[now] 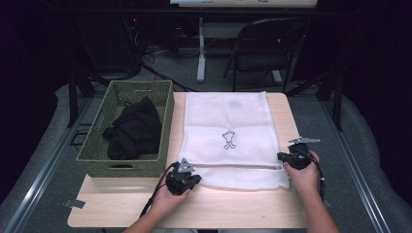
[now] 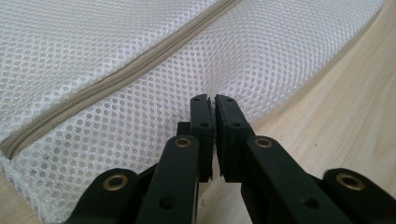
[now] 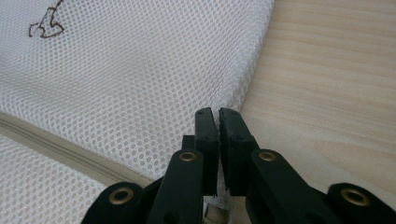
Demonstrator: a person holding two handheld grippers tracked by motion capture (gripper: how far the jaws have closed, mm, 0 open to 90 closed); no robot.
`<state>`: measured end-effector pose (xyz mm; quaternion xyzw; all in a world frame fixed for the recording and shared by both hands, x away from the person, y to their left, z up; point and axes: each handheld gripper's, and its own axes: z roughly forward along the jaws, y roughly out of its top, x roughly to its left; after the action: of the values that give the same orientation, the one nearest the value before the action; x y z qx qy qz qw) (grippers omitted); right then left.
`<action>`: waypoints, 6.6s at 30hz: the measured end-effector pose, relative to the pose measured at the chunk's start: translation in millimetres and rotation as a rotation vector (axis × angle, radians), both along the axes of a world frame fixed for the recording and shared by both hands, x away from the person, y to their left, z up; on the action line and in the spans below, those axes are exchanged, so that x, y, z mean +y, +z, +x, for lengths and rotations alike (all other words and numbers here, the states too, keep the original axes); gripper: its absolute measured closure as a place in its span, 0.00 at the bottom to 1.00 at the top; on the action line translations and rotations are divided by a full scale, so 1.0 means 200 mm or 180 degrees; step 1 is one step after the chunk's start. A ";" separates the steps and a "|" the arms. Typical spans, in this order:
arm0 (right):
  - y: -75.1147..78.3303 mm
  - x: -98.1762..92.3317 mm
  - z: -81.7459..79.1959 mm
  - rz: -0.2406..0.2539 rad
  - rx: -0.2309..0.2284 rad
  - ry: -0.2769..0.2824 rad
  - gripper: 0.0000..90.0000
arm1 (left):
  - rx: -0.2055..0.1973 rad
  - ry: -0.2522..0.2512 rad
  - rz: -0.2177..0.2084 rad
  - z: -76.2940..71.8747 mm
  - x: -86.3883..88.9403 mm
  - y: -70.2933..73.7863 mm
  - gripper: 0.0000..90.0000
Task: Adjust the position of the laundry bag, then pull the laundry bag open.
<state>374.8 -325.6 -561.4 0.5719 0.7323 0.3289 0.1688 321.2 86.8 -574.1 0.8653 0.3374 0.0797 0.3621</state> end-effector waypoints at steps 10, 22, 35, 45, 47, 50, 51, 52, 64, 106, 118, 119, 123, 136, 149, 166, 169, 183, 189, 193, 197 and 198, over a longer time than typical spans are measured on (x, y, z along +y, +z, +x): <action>0.05 0.00 -0.02 -0.0013 -0.0098 0.0071 0.96 | 0.0045 -0.0011 -0.0132 0.01 0.03 0.03 0.96; 0.07 0.01 -0.04 -0.0016 -0.0128 0.0123 0.96 | 0.0044 -0.0027 -0.0211 -0.02 0.04 0.08 0.96; 0.10 0.02 -0.08 -0.0048 -0.0179 0.0176 0.96 | 0.0049 -0.0047 -0.0240 -0.06 0.06 0.11 0.96; 0.12 0.05 -0.14 -0.0092 -0.0195 0.0244 0.96 | 0.0055 -0.0043 -0.0268 -0.10 0.09 0.15 0.96; 0.13 0.06 -0.16 -0.0107 -0.0227 0.0262 0.96 | 0.0058 -0.0053 -0.0254 -0.12 0.09 0.15 0.96; 0.14 0.07 -0.18 -0.0126 -0.0236 0.0272 0.96 | 0.0104 -0.0061 -0.0257 -0.13 0.10 0.16 0.96; 0.14 0.07 -0.19 -0.0119 -0.0246 0.0284 0.96 | 0.0094 -0.0053 -0.0270 -0.15 0.10 0.17 0.96; 0.14 0.08 -0.20 -0.0109 -0.0254 0.0288 0.96 | 0.0094 -0.0053 -0.0270 -0.15 0.10 0.17 0.96; 0.16 0.08 -0.32 -0.0114 -0.0296 0.0370 0.96 | 0.0082 -0.0141 -0.0203 -0.25 0.11 0.19 0.96; 0.02 0.04 -0.43 -0.0118 0.0046 0.0503 0.95 | 0.0371 -0.0286 0.0023 -0.35 0.08 0.06 0.89; 0.02 0.07 -0.43 -0.0164 -0.0027 0.0513 0.69 | 0.0355 -0.0271 -0.0085 -0.34 0.06 0.04 0.62; 0.02 0.07 -0.43 -0.0177 -0.0052 0.0514 0.66 | 0.0356 -0.0282 -0.0095 -0.33 0.06 0.05 0.61; 0.03 0.08 -0.44 -0.0325 -0.0165 0.0532 0.58 | 0.0237 -0.0223 -0.0128 -0.32 0.08 0.06 0.54; 0.07 0.15 -0.47 -0.0523 -0.0316 0.0685 0.57 | 0.0163 -0.0047 -0.0289 -0.30 0.14 0.11 0.55; 0.11 0.22 -0.50 -0.0460 -0.0382 0.0812 0.59 | -0.0054 -0.0100 -0.0347 -0.24 0.12 0.22 0.63; 0.16 0.28 -0.52 -0.0396 -0.0221 0.0991 0.67 | 0.0149 0.0047 -0.0341 -0.13 0.07 0.31 0.51; 0.17 0.29 -0.53 -0.0427 -0.0240 0.0963 0.64 | 0.0097 0.0060 -0.0317 -0.12 0.04 0.33 0.43; 0.17 0.27 -0.52 -0.0256 -0.0170 0.0748 0.46 | 0.0135 -0.0207 -0.0232 -0.07 -0.17 0.34 0.40; 0.16 0.26 -0.51 -0.0201 -0.0153 0.0713 0.32 | 0.0132 -0.0204 -0.0248 -0.04 -0.21 0.34 0.44; 0.16 0.25 -0.51 -0.0177 -0.0146 0.0682 0.27 | 0.0120 -0.0221 -0.0217 -0.03 -0.23 0.34 0.45; 0.15 0.24 -0.50 -0.0200 -0.0170 0.0669 0.23 | 0.0112 -0.0231 -0.0215 -0.02 -0.26 0.35 0.45; 0.15 0.24 -0.50 -0.0191 -0.0179 0.0680 0.23 | 0.0100 -0.0214 -0.0243 -0.02 -0.27 0.34 0.45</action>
<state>274.3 -277.4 -531.1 0.4759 0.7935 0.3388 0.1703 316.6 32.7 -505.2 0.8628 0.3165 0.0409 0.3920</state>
